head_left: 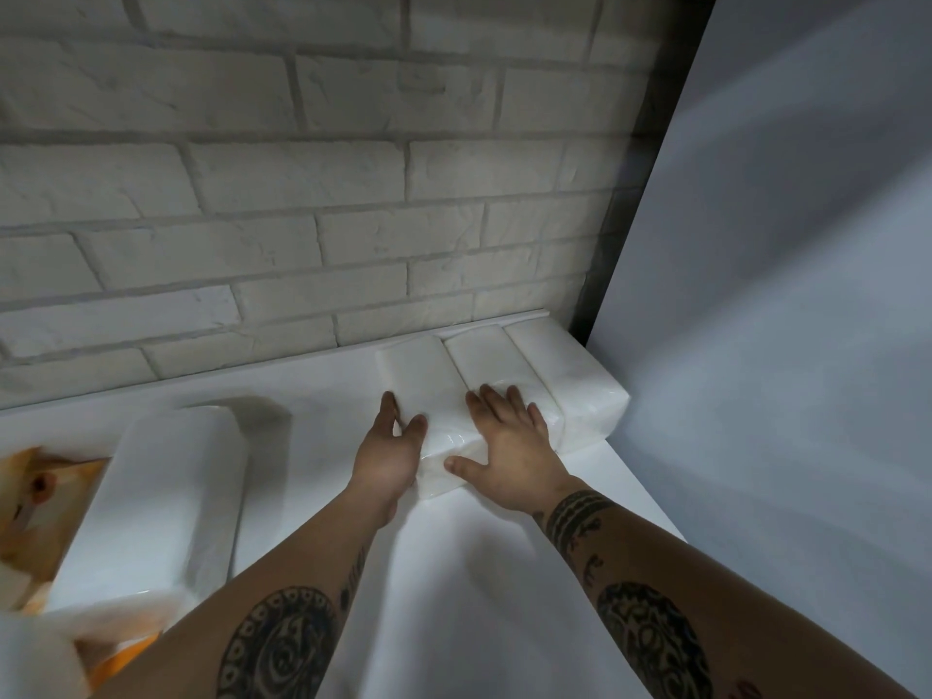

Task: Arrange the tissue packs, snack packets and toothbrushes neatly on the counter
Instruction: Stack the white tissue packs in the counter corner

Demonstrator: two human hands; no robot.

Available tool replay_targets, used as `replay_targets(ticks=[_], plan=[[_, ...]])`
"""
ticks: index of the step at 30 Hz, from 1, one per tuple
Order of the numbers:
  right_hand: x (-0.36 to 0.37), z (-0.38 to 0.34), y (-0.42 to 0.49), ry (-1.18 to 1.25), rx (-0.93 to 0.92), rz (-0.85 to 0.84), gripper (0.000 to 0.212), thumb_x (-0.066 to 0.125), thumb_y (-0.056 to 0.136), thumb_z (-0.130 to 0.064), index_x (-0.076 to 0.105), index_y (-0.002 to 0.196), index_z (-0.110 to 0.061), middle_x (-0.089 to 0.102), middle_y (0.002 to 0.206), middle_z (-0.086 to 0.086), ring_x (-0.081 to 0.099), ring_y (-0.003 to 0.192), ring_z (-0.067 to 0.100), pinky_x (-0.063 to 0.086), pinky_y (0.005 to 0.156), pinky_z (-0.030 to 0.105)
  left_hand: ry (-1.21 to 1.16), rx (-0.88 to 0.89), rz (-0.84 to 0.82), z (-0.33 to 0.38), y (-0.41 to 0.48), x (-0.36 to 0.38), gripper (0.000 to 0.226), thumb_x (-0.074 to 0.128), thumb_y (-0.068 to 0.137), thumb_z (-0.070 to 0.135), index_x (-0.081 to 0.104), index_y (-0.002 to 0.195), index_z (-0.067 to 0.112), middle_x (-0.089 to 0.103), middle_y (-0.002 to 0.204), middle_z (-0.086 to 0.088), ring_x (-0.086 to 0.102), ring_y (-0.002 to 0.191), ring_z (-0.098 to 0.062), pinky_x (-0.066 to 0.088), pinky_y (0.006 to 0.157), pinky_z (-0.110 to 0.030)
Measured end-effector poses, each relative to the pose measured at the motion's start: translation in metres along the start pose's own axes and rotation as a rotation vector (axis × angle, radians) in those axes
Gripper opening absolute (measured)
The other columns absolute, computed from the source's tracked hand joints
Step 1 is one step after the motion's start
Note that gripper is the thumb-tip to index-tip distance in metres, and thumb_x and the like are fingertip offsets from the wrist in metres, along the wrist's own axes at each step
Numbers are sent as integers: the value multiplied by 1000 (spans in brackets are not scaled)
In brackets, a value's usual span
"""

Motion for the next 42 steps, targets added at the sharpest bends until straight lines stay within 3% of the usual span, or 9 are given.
replay_targets(ticks=[3, 11, 17, 23, 27, 31, 35, 40, 42], plan=[[-1, -1, 1, 9, -3, -4, 91, 53, 92, -67, 13, 163, -25, 7, 171, -1, -7, 157, 29, -3, 126, 51, 2, -5, 1, -1, 2, 0, 87, 57, 75, 70, 25, 154, 53, 46, 156, 16, 58, 131, -23, 54, 103, -50], [-4, -4, 1, -22, -21, -80, 78, 48, 96, -64, 12, 161, -40, 1, 172, -8, -13, 156, 34, -6, 124, 55, -29, 28, 65, 3, -4, 2, 78, 61, 90, 52, 25, 158, 49, 44, 157, 19, 57, 132, -18, 49, 111, -46], [-7, -9, 2, -55, -12, -120, 75, 45, 99, -60, 11, 162, -38, 3, 171, -14, -14, 155, 38, -7, 123, 58, 34, 14, 97, 12, -6, 6, 69, 55, 101, 40, 23, 162, 42, 46, 158, 7, 57, 131, -23, 48, 111, -46], [-7, -8, 4, -61, -10, -133, 75, 45, 99, -60, 11, 162, -39, 3, 171, -14, -12, 155, 39, -5, 123, 59, 237, 58, 126, 29, -18, 6, 67, 47, 107, 36, 15, 165, 30, 42, 162, -2, 52, 136, -26, 42, 100, -27], [-12, -11, 2, -111, 2, -137, 75, 44, 100, -60, 9, 162, -37, 1, 171, -12, -10, 155, 40, -2, 123, 62, 259, 69, 133, 32, -31, -6, 66, 48, 103, 46, 21, 163, 35, 42, 162, 0, 51, 138, -27, 42, 112, -33], [-15, -26, -12, -196, 17, -73, 73, 40, 101, -56, 11, 163, -30, 0, 172, -5, -14, 155, 39, -3, 121, 65, 247, 89, 115, 31, -49, -30, 60, 49, 105, 41, 31, 161, 31, 35, 166, 6, 43, 147, -22, 36, 115, -31], [-15, -65, -39, -177, -20, 25, 67, 47, 101, -47, 21, 160, -29, 8, 171, -2, -11, 157, 30, -1, 122, 61, 331, 131, 143, 32, -75, -65, 51, 53, 104, 30, 48, 153, 20, 46, 160, -2, 47, 143, -22, 35, 118, -31], [-3, -137, -87, -26, -16, -3, 62, 52, 100, -40, 32, 157, -29, 16, 169, -3, -3, 157, 26, 1, 123, 58, 403, 175, 141, 23, -142, -124, 35, 57, 102, 22, 66, 135, 17, 66, 136, -3, 64, 111, -22, 48, 90, -24], [5, -169, -110, 30, -18, -11, 60, 53, 99, -40, 35, 156, -30, 19, 168, -3, 0, 157, 24, 1, 124, 56, 477, 204, 136, 14, -171, -152, 26, 58, 100, 26, 73, 120, 18, 72, 123, -3, 66, 111, -26, 52, 95, -32]])
Point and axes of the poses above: each hand's wrist, its own y-axis towards the middle knuckle, its own x-axis out of the palm, z = x × y, the point moved 3 cm from there along y, towards the middle knuckle
